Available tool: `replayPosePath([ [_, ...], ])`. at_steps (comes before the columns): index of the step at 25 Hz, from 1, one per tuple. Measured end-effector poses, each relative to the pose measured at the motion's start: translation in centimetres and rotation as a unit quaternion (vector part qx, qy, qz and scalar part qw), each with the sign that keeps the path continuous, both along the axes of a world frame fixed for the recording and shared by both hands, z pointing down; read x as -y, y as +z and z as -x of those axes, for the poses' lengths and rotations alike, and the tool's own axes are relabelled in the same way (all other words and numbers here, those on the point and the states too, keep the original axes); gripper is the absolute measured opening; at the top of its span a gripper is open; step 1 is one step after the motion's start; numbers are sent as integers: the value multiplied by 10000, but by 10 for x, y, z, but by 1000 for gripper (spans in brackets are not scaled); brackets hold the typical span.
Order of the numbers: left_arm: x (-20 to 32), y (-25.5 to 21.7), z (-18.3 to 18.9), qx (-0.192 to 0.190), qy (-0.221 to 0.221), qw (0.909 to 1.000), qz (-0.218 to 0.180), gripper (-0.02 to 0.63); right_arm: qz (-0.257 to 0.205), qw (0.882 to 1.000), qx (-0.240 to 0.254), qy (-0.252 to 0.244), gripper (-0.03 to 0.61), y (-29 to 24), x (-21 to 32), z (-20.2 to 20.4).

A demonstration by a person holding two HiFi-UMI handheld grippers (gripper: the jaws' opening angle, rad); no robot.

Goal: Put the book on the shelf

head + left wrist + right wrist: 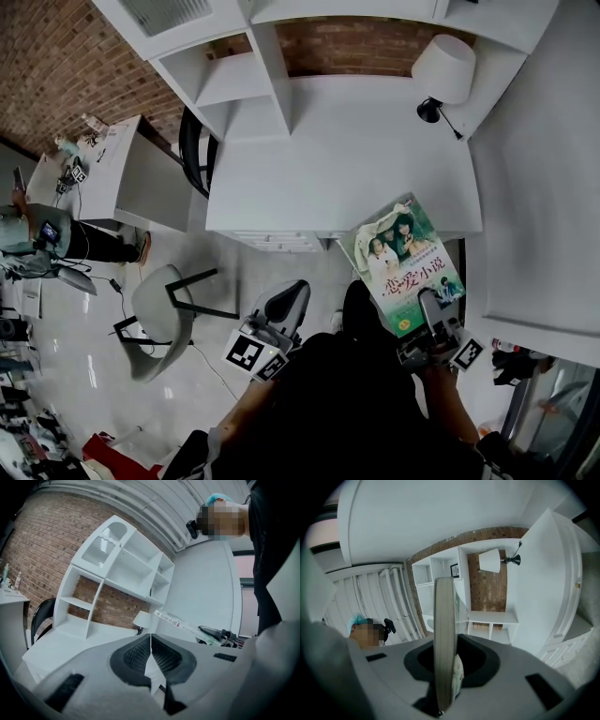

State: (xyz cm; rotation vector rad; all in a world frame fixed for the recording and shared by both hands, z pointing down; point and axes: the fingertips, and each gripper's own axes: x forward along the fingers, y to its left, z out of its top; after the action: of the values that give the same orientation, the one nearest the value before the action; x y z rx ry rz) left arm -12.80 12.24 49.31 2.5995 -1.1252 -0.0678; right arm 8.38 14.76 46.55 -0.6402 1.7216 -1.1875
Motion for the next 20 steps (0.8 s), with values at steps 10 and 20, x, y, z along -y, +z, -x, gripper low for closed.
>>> replayPosePath([
  [10, 61, 5, -10, 87, -18, 9999, 132, 18, 102, 9999, 28, -127, 80, 4, 65, -6],
  [20, 157, 4, -46, 112, 99, 9998, 134, 18, 157, 9997, 81, -153, 80, 8, 161, -34],
])
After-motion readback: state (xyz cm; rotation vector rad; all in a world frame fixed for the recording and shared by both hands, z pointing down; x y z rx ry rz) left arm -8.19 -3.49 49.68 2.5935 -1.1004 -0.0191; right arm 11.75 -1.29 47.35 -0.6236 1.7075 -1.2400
